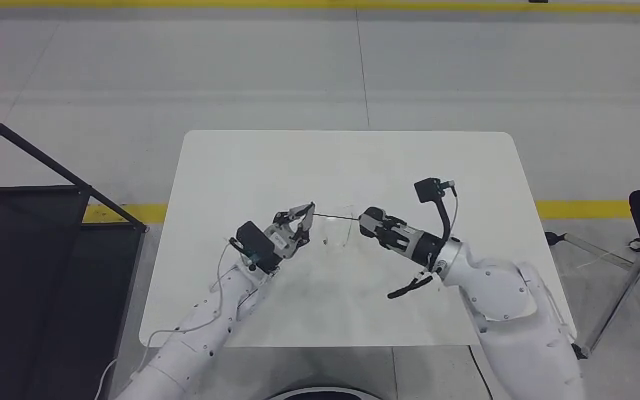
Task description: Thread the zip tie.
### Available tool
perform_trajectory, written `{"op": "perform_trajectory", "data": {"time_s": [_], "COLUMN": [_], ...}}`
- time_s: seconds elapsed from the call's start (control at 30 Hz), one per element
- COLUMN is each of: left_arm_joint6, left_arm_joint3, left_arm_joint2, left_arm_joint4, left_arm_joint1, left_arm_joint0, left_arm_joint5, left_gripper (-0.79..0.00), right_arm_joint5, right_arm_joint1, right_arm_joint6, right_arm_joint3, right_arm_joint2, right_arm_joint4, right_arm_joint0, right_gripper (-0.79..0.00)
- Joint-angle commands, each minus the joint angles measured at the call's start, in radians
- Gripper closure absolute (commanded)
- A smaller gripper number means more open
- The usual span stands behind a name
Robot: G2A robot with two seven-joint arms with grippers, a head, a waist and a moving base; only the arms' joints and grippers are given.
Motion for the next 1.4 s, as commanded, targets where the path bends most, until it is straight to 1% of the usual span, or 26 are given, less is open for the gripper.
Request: {"op": "perform_trajectory", "data": {"time_s": [0.0,0.23,0.43,0.6,0.73,1.03,1.37], "left_arm_joint6": [0.013,0.051,0.094,0.118,0.122,0.122,0.122], "left_arm_joint3": [0.005,0.023,0.040,0.050,0.052,0.052,0.052], "left_arm_joint2": [0.000,0.002,0.008,0.008,0.007,0.007,0.007], "left_arm_joint4": [0.010,0.057,0.097,0.111,0.111,0.111,0.111], "left_arm_joint1": [-0.002,-0.009,-0.015,-0.019,-0.020,-0.020,-0.020], "left_arm_joint0": [-0.001,-0.002,-0.003,-0.003,-0.003,-0.003,-0.003], "left_arm_joint5": [0.006,0.074,0.102,0.106,0.106,0.106,0.106], "left_gripper": [0.000,0.000,0.000,0.000,0.000,0.000,0.000], "right_arm_joint5": [0.001,0.013,0.059,0.119,0.144,0.159,0.175], "right_arm_joint1": [0.000,0.004,0.010,0.015,0.016,0.017,0.016], "right_arm_joint6": [-0.004,-0.008,-0.010,0.006,0.006,-0.010,-0.010], "right_arm_joint3": [-0.001,-0.008,-0.070,-0.129,-0.152,-0.170,-0.152], "right_arm_joint2": [0.000,0.005,0.019,0.021,0.016,0.015,0.002], "right_arm_joint4": [0.000,-0.004,-0.061,-0.119,-0.134,-0.134,-0.124], "right_arm_joint0": [-0.001,-0.005,-0.033,-0.054,-0.063,-0.071,-0.046], "right_gripper": [0.000,0.000,0.000,0.000,0.000,0.000,0.000]}}
